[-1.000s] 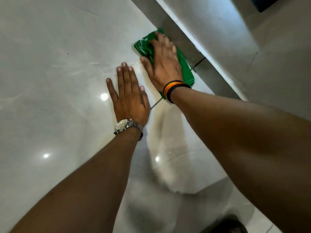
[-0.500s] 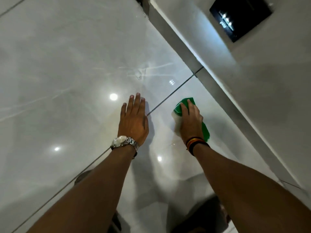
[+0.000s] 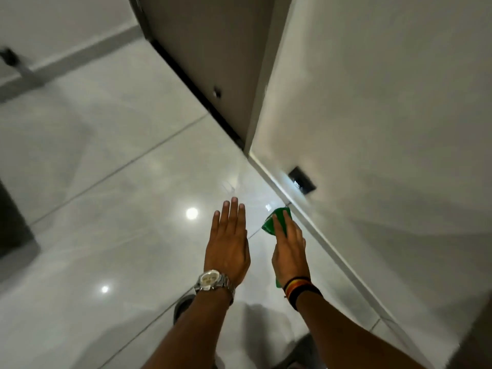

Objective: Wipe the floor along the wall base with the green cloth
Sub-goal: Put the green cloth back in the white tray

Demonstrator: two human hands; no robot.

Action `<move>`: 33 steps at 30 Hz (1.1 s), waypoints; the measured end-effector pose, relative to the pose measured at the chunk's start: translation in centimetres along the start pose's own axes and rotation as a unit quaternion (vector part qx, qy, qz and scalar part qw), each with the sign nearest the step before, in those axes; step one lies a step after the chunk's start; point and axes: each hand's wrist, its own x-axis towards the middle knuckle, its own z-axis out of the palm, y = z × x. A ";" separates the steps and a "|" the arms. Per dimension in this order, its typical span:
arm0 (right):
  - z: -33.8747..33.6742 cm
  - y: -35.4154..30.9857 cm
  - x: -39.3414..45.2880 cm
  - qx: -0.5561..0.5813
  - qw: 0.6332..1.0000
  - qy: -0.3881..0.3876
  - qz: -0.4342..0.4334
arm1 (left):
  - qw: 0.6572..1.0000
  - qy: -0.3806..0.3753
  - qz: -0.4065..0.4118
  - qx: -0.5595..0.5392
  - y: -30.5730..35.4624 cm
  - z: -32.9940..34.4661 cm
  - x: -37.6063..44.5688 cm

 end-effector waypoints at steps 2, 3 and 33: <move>-7.6 -3.9 -0.6 0.011 1.000 0.015 -0.018 | 1.000 0.023 0.018 0.002 2.2 -7.8 0.4; -10.8 -5.5 -0.8 0.019 0.999 0.014 -0.024 | 0.999 0.029 0.018 0.003 2.8 -10.8 0.7; -50.8 10.2 -38.3 -0.018 0.976 0.158 -0.148 | 0.995 0.042 0.071 -0.053 45.1 -27.3 -29.7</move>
